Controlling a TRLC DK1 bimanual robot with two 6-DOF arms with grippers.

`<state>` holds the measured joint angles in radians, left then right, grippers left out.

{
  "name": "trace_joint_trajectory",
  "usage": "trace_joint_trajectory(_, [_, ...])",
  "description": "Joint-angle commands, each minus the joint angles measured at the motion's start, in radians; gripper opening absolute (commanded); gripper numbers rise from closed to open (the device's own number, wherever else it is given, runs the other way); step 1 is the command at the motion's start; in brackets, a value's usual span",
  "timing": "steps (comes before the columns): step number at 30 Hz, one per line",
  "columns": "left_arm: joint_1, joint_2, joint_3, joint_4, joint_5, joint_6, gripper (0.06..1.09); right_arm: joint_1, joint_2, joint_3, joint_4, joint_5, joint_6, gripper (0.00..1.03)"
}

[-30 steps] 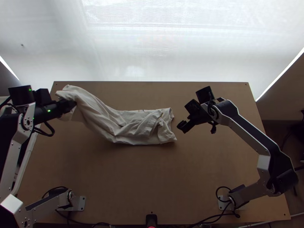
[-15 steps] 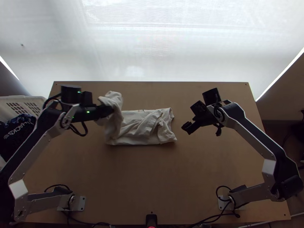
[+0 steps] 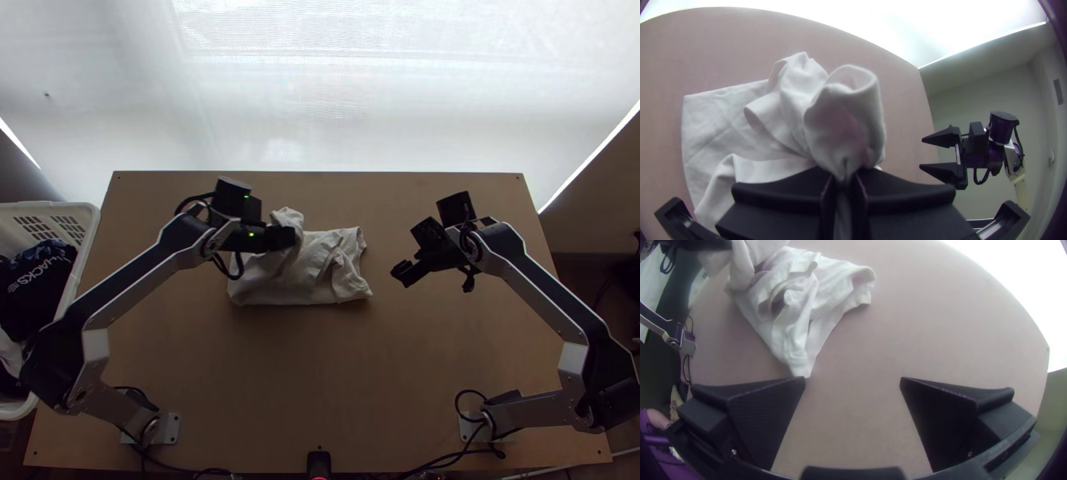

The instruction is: Fold the t-shirt

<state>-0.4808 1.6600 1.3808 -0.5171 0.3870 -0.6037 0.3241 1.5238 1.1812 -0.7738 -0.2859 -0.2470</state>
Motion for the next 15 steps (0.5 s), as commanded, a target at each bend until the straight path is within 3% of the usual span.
trace_joint_trajectory(1, [-0.096,0.158,0.096,0.057,-0.004,-0.065,0.09,-0.007,-0.005,-0.035,0.019,0.001,0.009,0.99])
trace_joint_trajectory(15, [-0.246,0.377,0.274,0.072,-0.03,-0.113,0.09,0.0,0.032,-0.065,0.067,0.001,0.015,0.99])
